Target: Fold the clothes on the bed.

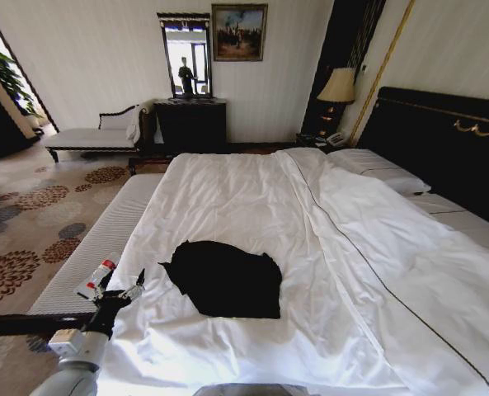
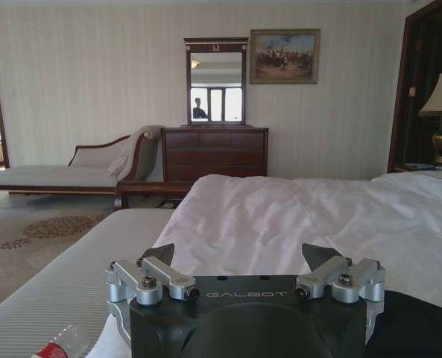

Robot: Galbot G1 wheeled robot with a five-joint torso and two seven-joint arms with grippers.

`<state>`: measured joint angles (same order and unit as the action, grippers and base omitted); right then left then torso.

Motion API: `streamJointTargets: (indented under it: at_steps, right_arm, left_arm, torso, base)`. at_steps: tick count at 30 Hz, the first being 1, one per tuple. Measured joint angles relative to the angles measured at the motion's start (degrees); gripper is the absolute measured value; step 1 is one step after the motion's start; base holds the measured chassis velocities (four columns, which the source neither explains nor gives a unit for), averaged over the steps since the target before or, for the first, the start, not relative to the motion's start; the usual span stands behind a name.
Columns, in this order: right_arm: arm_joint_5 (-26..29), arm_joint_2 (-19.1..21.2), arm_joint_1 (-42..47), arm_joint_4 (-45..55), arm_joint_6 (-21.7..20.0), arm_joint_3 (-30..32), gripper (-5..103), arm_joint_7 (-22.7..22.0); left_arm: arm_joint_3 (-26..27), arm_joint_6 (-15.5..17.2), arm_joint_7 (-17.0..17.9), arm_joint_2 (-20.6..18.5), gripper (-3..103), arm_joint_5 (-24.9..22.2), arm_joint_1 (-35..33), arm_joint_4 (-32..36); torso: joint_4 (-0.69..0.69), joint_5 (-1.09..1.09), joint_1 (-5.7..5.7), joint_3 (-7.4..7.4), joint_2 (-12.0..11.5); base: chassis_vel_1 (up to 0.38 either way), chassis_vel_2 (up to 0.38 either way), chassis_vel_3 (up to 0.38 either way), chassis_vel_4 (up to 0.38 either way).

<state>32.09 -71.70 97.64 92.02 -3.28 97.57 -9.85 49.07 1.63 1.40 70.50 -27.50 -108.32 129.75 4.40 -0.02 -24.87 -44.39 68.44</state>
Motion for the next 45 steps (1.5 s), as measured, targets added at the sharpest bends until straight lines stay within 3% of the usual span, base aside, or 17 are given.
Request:
streamJointTargets:
  at_steps: [4,8,21,28,30,32,36,38,41,45]
  right_arm:
    - [-0.3,-0.3,-0.5,-5.8,3.1,-0.6,0,-1.0]
    - [-1.0,1.1,-1.3,-11.1,7.2,-1.9,0,-1.4]
    - [-0.7,4.3,-4.2,-17.0,7.7,-1.6,0,-2.8]
    - [-2.2,5.8,-5.5,-24.8,10.5,-3.7,-2,-0.1]
    - [-3.8,4.3,-5.5,-24.6,10.8,-4.4,15,1.1]
    - [-4.0,3.9,-5.7,-24.4,10.7,-4.5,15,0.8]
    - [-4.1,3.3,-6.9,-24.2,9.6,-5.0,36,-1.1]
    - [-3.9,3.4,-6.9,-24.3,9.6,-5.2,36,-1.1]
    - [-3.1,4.0,-6.5,-25.1,9.5,-5.5,52,-1.2]
    - [-2.5,3.7,-6.2,-24.8,9.6,-5.6,63,-1.2]
  left_arm:
    - [-0.2,0.0,0.0,0.0,97,0.2,0.0,0.3]
    - [-0.5,0.2,0.0,0.2,97,0.7,-0.1,0.8]
    - [0.5,0.3,0.0,0.6,97,0.4,-0.9,1.3]
    - [0.0,0.6,0.0,0.6,97,0.6,-0.9,1.7]
    - [0.0,1.0,0.0,1.2,97,0.5,-0.6,2.1]
    - [0.0,1.0,0.0,1.3,97,0.4,-0.6,2.1]
    - [0.5,1.1,0.2,1.3,96,-1.0,-0.7,2.0]
    - [0.6,1.3,0.2,1.3,96,-1.6,-0.7,2.1]
    - [0.9,1.6,0.3,1.2,100,-2.5,-0.8,2.6]
    - [0.8,1.6,0.4,1.2,100,-2.3,-0.9,2.6]
  torso:
    - [-0.05,0.01,0.0,0.0,0.0]
    - [-0.02,0.0,0.0,0.0,0.0]
    - [-0.03,-0.01,0.0,0.0,0.0]
    - [0.07,-0.03,0.0,0.0,0.0]
    - [0.16,-0.05,0.0,0.0,0.0]
    - [0.16,-0.03,0.0,0.0,0.0]
    - [0.01,-0.05,0.0,0.0,0.0]
    - [0.01,-0.04,0.0,0.0,0.0]
    - [0.04,-0.02,0.0,-0.01,0.0]
    - [0.03,-0.02,0.0,0.0,0.0]
  base:
    - [0.0,0.0,0.0,0.0]
    - [0.0,0.0,0.0,0.0]
    - [0.0,0.0,0.0,0.0]
    - [0.0,0.0,0.0,0.0]
    - [0.0,0.0,0.0,0.0]
    - [0.0,0.0,0.0,0.0]
    - [0.0,0.0,0.0,0.0]
    - [0.0,0.0,0.0,0.0]
    - [0.0,0.0,0.0,0.0]
    - [0.0,0.0,0.0,0.0]
